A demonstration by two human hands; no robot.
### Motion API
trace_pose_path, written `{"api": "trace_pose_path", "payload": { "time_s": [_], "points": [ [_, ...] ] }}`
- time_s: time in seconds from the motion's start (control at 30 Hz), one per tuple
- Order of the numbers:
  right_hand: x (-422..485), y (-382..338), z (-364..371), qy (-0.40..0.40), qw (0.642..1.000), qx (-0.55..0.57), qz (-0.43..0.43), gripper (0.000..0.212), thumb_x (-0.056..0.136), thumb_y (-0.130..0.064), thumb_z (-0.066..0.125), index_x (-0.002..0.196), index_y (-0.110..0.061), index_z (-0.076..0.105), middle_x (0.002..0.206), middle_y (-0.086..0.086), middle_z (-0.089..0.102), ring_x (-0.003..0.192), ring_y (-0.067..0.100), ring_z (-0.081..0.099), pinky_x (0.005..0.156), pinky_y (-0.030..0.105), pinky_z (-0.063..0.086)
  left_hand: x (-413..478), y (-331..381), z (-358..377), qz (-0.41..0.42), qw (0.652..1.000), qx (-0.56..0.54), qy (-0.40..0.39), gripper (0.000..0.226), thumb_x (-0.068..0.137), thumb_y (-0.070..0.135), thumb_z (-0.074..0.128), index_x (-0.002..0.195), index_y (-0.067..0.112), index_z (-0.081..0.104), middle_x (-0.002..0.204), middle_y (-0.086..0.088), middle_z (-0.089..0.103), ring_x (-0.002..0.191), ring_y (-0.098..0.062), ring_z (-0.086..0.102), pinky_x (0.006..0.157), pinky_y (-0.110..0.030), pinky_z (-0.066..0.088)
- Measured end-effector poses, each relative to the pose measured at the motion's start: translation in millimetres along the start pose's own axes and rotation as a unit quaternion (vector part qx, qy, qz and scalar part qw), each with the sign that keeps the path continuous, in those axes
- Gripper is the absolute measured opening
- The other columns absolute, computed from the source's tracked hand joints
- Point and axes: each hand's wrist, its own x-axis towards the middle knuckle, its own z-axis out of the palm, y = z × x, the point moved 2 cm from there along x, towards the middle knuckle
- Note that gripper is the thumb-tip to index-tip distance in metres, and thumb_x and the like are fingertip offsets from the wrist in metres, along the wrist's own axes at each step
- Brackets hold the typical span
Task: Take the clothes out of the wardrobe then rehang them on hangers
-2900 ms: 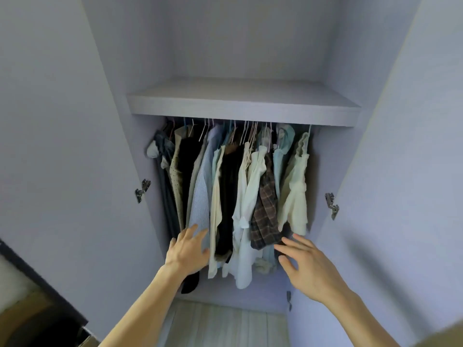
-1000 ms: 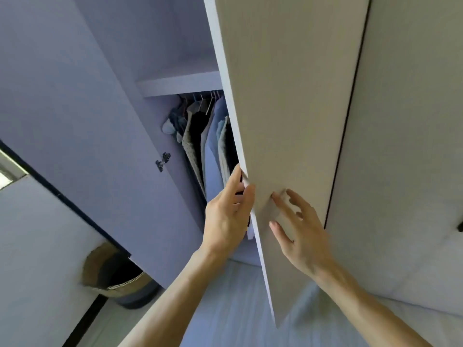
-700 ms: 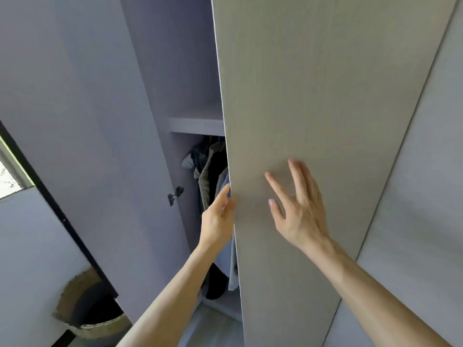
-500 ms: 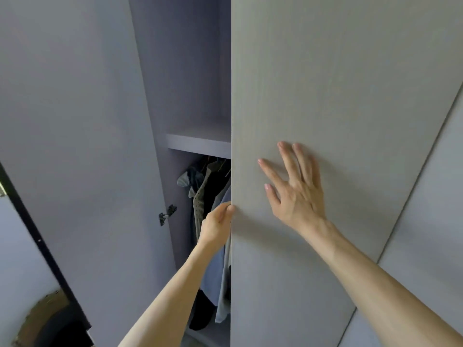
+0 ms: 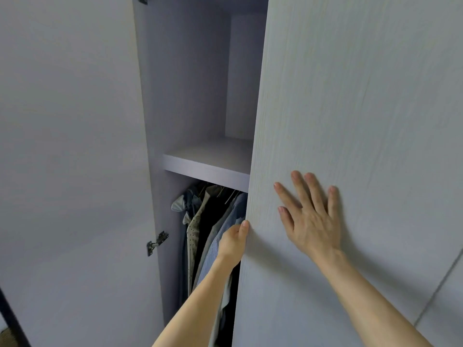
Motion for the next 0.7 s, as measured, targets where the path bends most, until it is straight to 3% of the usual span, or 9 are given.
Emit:
{"api": "trace_pose_path", "payload": {
  "time_s": [0.2, 0.27, 0.33, 0.43, 0.53, 0.7],
  "points": [
    [1, 0, 3, -0.008, 1.000, -0.001, -0.005, 0.055, 0.105, -0.048, 0.029, 0.158, -0.037, 0.017, 0.167, -0.002, 0.009, 0.154, 0.022, 0.009, 0.121, 0.056, -0.001, 6, -3, 7, -0.016, 1.000, -0.014, 0.010, 0.050, 0.105, 0.050, 0.036, 0.078, 0.011, 0.055, 0.075, 0.001, 0.054, 0.075, -0.018, 0.053, 0.072, -0.033, 0.040],
    [2, 0, -5, -0.022, 1.000, 0.022, -0.005, 0.056, 0.104, -0.045, 0.031, 0.158, -0.037, 0.016, 0.168, -0.002, 0.007, 0.154, 0.021, 0.007, 0.121, 0.055, -0.002, -2, 0, 7, -0.019, 1.000, 0.017, 0.003, 0.044, 0.105, 0.047, 0.037, 0.100, 0.010, 0.061, 0.090, 0.002, 0.061, 0.086, -0.018, 0.057, 0.078, -0.032, 0.042],
    [1, -1, -15, -0.047, 0.997, 0.055, -0.001, 0.059, 0.101, -0.040, 0.037, 0.158, -0.035, 0.020, 0.168, -0.001, 0.006, 0.154, 0.022, 0.006, 0.120, 0.055, -0.003, -14, -3, 4, -0.014, 0.998, 0.052, -0.028, 0.031, 0.103, 0.039, 0.046, 0.125, 0.020, 0.058, 0.115, 0.005, 0.065, 0.103, -0.015, 0.060, 0.087, -0.029, 0.046],
    [-11, -10, -35, -0.072, 0.989, 0.127, -0.001, 0.063, 0.093, -0.033, 0.045, 0.155, -0.026, 0.033, 0.165, 0.006, 0.019, 0.153, 0.026, 0.015, 0.120, 0.058, 0.005, -40, -21, -15, -0.005, 0.991, 0.126, -0.053, 0.040, 0.099, 0.032, 0.051, 0.140, 0.030, 0.051, 0.132, 0.008, 0.060, 0.118, -0.019, 0.060, 0.090, -0.026, 0.049],
    [-29, -35, -60, -0.092, 0.958, 0.271, 0.026, 0.059, 0.093, -0.030, 0.047, 0.151, -0.019, 0.042, 0.154, 0.006, 0.044, 0.149, 0.024, 0.029, 0.114, 0.059, 0.029, -75, -48, -57, 0.013, 0.975, 0.223, -0.020, 0.041, 0.099, 0.033, 0.049, 0.140, 0.037, 0.051, 0.138, 0.008, 0.055, 0.122, -0.019, 0.055, 0.088, -0.022, 0.042],
    [-38, -106, -92, -0.153, 0.870, 0.468, 0.007, 0.050, 0.093, -0.027, 0.052, 0.142, -0.017, 0.055, 0.148, 0.002, 0.051, 0.145, 0.020, 0.037, 0.114, 0.048, 0.037, -161, -88, -170, -0.035, 0.950, 0.300, 0.078, 0.035, 0.099, 0.032, 0.055, 0.133, 0.039, 0.056, 0.138, 0.007, 0.056, 0.128, -0.015, 0.050, 0.107, -0.031, 0.039]
  ]
}}
